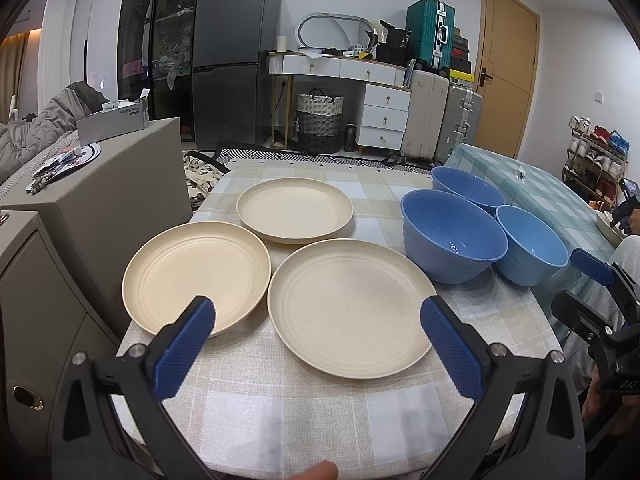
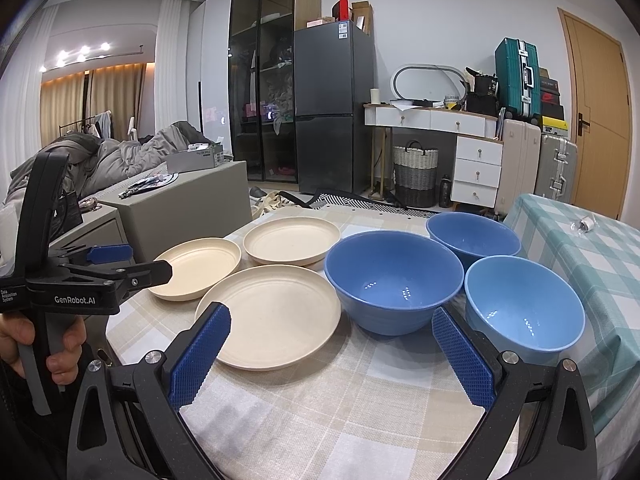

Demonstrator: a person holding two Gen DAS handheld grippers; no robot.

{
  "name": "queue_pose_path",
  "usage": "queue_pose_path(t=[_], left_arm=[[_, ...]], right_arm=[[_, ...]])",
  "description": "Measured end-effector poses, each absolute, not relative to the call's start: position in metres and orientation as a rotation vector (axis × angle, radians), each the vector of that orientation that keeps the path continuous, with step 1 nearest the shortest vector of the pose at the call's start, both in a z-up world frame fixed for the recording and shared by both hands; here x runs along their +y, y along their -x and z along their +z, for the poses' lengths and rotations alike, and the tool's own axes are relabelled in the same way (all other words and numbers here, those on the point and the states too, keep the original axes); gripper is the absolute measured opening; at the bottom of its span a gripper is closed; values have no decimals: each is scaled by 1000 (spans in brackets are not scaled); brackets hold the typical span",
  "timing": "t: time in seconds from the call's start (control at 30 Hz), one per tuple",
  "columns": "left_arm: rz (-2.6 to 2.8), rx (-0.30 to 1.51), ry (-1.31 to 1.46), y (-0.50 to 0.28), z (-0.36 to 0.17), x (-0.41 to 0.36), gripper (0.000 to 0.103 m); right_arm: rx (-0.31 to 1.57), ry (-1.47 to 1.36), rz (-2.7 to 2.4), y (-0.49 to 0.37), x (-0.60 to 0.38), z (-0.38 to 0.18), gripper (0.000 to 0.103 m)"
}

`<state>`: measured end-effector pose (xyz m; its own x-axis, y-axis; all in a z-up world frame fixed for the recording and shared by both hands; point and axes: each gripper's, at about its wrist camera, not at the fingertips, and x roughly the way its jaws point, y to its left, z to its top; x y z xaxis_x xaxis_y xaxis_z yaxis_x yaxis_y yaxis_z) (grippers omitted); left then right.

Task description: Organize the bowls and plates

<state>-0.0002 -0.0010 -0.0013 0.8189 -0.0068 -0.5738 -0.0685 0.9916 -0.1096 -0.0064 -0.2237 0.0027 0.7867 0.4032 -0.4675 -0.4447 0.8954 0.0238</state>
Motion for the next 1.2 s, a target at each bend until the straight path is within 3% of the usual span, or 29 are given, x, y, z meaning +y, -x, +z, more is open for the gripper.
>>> queue_pose_path(t=[1.2], left_arm=[[47, 620, 146, 1, -1, 15, 103]], right_arm=[[489, 94, 486, 4, -198, 10, 103]])
